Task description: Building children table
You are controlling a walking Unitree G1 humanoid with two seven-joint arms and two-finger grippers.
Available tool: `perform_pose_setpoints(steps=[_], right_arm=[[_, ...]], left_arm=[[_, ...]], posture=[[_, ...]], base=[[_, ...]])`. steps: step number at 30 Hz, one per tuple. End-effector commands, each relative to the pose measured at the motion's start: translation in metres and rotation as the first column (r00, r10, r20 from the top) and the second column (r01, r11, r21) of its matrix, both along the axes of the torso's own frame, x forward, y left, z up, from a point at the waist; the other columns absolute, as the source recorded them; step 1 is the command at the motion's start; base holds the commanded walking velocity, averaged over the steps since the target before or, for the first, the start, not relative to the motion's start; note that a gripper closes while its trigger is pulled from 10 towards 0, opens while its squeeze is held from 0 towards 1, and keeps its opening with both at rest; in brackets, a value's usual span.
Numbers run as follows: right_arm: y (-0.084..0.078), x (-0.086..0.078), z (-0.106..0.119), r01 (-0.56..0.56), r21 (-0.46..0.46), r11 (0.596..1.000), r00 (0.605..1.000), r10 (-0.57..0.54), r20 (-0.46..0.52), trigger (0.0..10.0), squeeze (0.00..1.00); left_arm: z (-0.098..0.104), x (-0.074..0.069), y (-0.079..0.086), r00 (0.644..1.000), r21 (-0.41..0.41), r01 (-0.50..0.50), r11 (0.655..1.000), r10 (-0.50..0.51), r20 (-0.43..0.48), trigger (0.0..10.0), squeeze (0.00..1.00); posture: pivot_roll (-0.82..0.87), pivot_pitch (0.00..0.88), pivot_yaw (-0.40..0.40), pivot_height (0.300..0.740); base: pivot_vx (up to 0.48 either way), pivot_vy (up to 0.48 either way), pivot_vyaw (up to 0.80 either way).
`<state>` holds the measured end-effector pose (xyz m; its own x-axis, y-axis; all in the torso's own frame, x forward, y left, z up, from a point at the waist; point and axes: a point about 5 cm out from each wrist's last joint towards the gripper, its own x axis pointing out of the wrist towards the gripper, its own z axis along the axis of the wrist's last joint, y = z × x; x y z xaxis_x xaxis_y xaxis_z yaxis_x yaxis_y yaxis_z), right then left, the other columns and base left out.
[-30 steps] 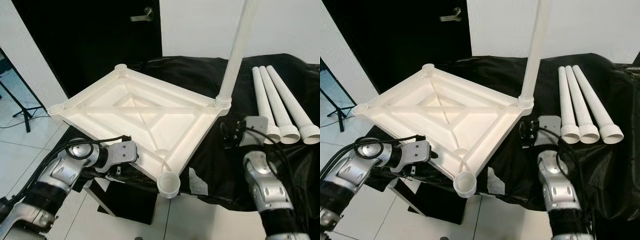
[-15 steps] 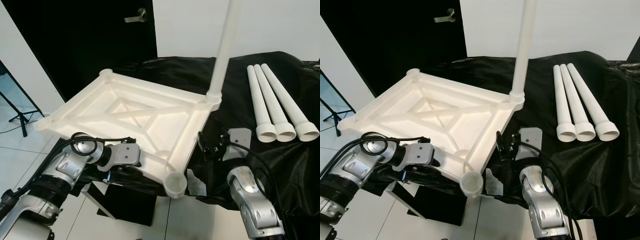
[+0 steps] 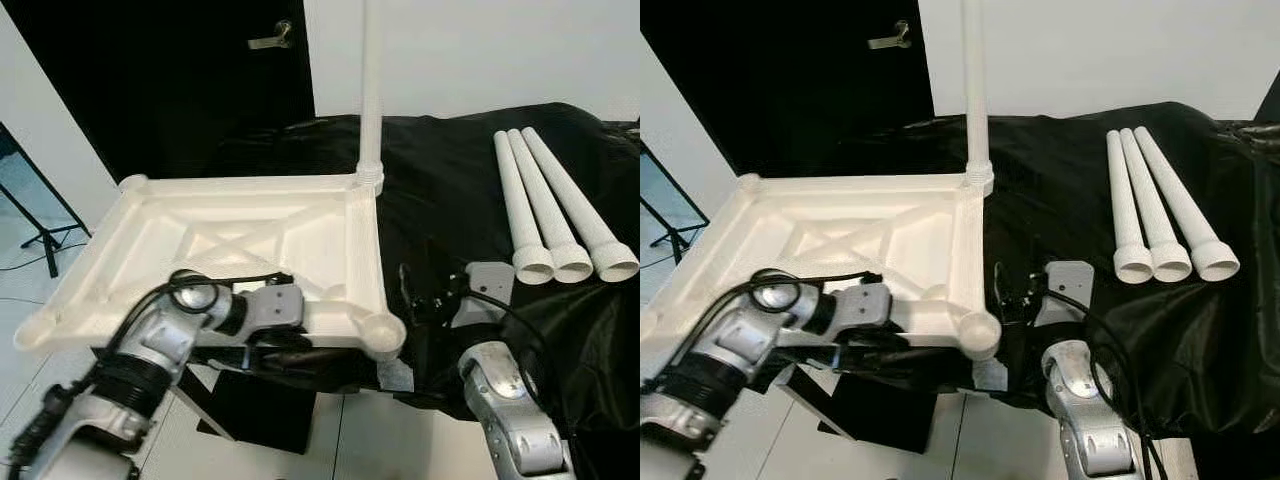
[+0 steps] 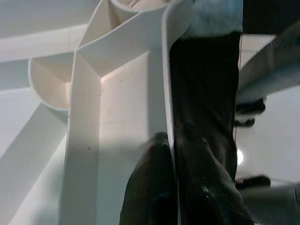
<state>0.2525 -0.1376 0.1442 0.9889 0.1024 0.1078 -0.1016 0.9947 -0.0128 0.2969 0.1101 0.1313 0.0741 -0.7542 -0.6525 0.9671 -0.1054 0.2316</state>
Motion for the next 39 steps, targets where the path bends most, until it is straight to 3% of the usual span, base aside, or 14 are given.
perform_pose_setpoints(steps=[1,5,6,7,8,13,14,17,18,20,21,27,33,39], right_arm=[[-0.001,0.003,0.003,0.004,-0.006,1.0,1.0,-0.004,0.002,10.0,0.0],[-0.004,0.007,0.005,0.023,-0.016,1.0,1.0,-0.023,0.008,10.0,0.0],[-0.005,0.009,0.005,0.037,-0.014,0.999,0.999,-0.037,0.008,10.0,0.0],[-0.005,0.009,0.005,0.037,-0.014,0.999,0.999,-0.037,0.008,10.0,0.0],[-0.009,0.014,0.006,0.072,-0.025,0.997,0.997,-0.072,0.01,10.0,0.0],[-0.013,0.017,0.007,0.094,-0.03,0.995,0.995,-0.094,0.011,10.0,0.0],[-0.016,0.019,0.009,0.114,-0.03,0.993,0.994,-0.113,0.01,10.0,0.0],[-0.026,0.024,0.011,0.171,-0.043,0.984,0.985,-0.171,0.012,10.0,0.0],[-0.038,0.028,0.012,0.227,-0.06,0.972,0.974,-0.227,0.012,10.0,0.0],[-0.041,0.029,0.013,0.238,-0.063,0.969,0.971,-0.238,0.012,10.0,0.0],[-0.046,0.031,0.012,0.257,-0.073,0.964,0.966,-0.257,0.009,10.0,0.0],[-0.072,0.038,0.012,0.359,-0.107,0.927,0.933,-0.36,0.008,10.0,0.0],[-0.084,0.04,0.011,0.427,-0.112,0.897,0.902,-0.431,-0.012,10.0,0.0],[-0.098,0.041,0.01,0.48,-0.116,0.87,0.873,-0.486,-0.034,10.0,0.0]], left_arm=[[-0.007,0.011,-0.009,0.948,-0.095,-0.251,0.963,0.264,0.177,0.0,0.0],[0.0,0.019,-0.024,0.912,-0.17,-0.318,0.933,0.35,0.213,0.0,0.0],[0.0,0.02,-0.028,0.901,-0.185,-0.336,0.923,0.373,0.222,2.8,0.0],[0.0,0.02,-0.028,0.901,-0.185,-0.336,0.923,0.373,0.222,2.8,0.0],[0.002,0.022,-0.035,0.88,-0.215,-0.375,0.902,0.419,0.222,9.7,0.0],[0.002,0.022,-0.038,0.868,-0.233,-0.402,0.885,0.45,0.21,10.0,0.0],[0.002,0.022,-0.038,0.862,-0.246,-0.418,0.874,0.468,0.196,10.0,1.0],[0.007,0.022,-0.036,0.851,-0.282,-0.44,0.853,0.496,0.171,10.0,1.0],[0.015,0.023,-0.033,0.848,-0.323,-0.434,0.841,0.502,0.168,10.0,0.93],[0.017,0.023,-0.033,0.848,-0.33,-0.432,0.839,0.503,0.169,10.0,0.93],[0.02,0.021,-0.031,0.855,-0.346,-0.422,0.838,0.495,0.156,10.0,0.0],[0.038,0.007,-0.021,0.901,-0.454,-0.361,0.815,0.43,0.055,10.0,0.0],[0.047,-0.006,-0.02,0.92,-0.515,-0.306,0.801,0.388,0.056,10.0,0.0],[0.063,-0.019,-0.024,0.931,-0.61,-0.285,0.74,0.364,0.007,10.0,0.0]], posture=[[0.01,0.0,0.072,0.74],[0.01,0.0,0.068,0.74],[0.01,0.0,0.069,0.74],[0.01,0.0,0.069,0.74],[0.01,0.0,0.071,0.74],[0.01,0.0,0.073,0.74],[0.01,0.0,0.076,0.74],[0.01,0.0,0.075,0.74],[0.01,0.0,0.074,0.74],[0.01,0.0,0.074,0.74],[0.01,0.0,0.073,0.74],[0.01,0.0,0.067,0.74],[0.02,0.0,0.058,0.74],[0.01,0.0,0.052,0.74]], base=[[0.0,0.0,0.0],[0.0,0.0,0.0],[0.0,0.0,0.0],[0.0,0.0,0.0],[0.0,0.0,0.0],[0.0,0.0,0.0],[0.0,0.0,0.0],[0.0,0.0,0.0],[0.0,0.0,0.0],[0.0,0.0,0.0],[0.0,0.0,0.0],[0.0,0.0,0.0],[0.0,0.0,0.0],[0.0,0.0,0.0]])
